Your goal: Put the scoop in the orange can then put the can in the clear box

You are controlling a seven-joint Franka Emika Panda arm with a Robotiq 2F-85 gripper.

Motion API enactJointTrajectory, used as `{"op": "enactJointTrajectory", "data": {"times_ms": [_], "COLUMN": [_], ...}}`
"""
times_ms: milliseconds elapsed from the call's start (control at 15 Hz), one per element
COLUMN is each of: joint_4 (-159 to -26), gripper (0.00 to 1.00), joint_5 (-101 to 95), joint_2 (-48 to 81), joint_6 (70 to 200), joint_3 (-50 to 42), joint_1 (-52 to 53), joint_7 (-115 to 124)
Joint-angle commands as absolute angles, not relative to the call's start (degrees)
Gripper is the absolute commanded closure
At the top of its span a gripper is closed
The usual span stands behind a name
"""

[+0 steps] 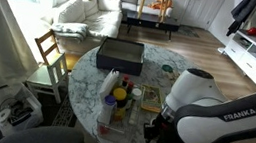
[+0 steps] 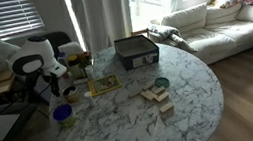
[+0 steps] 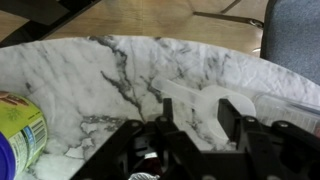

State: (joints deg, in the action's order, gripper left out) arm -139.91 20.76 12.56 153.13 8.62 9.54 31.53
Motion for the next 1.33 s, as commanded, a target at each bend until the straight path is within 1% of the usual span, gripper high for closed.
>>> {"op": "enactJointTrajectory", "data": {"times_ms": [0,133,200,267,333,400,467,533,600,733,800,1000,1067,1133,1267], "joint_4": [-140.64,-140.61,-140.56,-140.59,-140.57,-140.62,-140.54,-140.53,-140.57,-140.52,-140.52,-140.58,-140.55,-140.77,-141.04], "gripper": [0.19,0.05,0.0,0.0,0.3,0.28,0.28,0.34,0.44,0.58,0.67,0.89,0.98,1.0,1.0], "joint_5": [21.22,20.4,19.86,19.12,18.49,18.15,16.92,16.01,14.89,13.84,13.4,12.53,12.69,13.52,14.39], "joint_2": [12.68,12.64,12.76,12.86,13.25,13.46,14.0,14.23,14.52,15.07,15.25,15.33,15.22,14.64,13.37], "joint_6": [154.69,154.68,154.88,155.17,156.1,156.98,158.11,158.95,159.8,160.84,161.16,161.18,160.82,160.6,159.39], "joint_3": [8.33,7.85,7.67,7.46,7.35,7.24,6.79,6.46,6.06,5.67,5.49,5.34,5.48,6.21,6.88], "joint_1": [10.47,10.92,11.15,11.38,11.57,11.71,12.15,12.49,12.9,13.3,13.49,13.55,13.36,12.48,11.4], "joint_7": [32.46,34.27,35.15,35.99,36.39,36.8,37.84,38.58,39.45,40.34,40.7,40.23,39.71,37.54,34.18]}}
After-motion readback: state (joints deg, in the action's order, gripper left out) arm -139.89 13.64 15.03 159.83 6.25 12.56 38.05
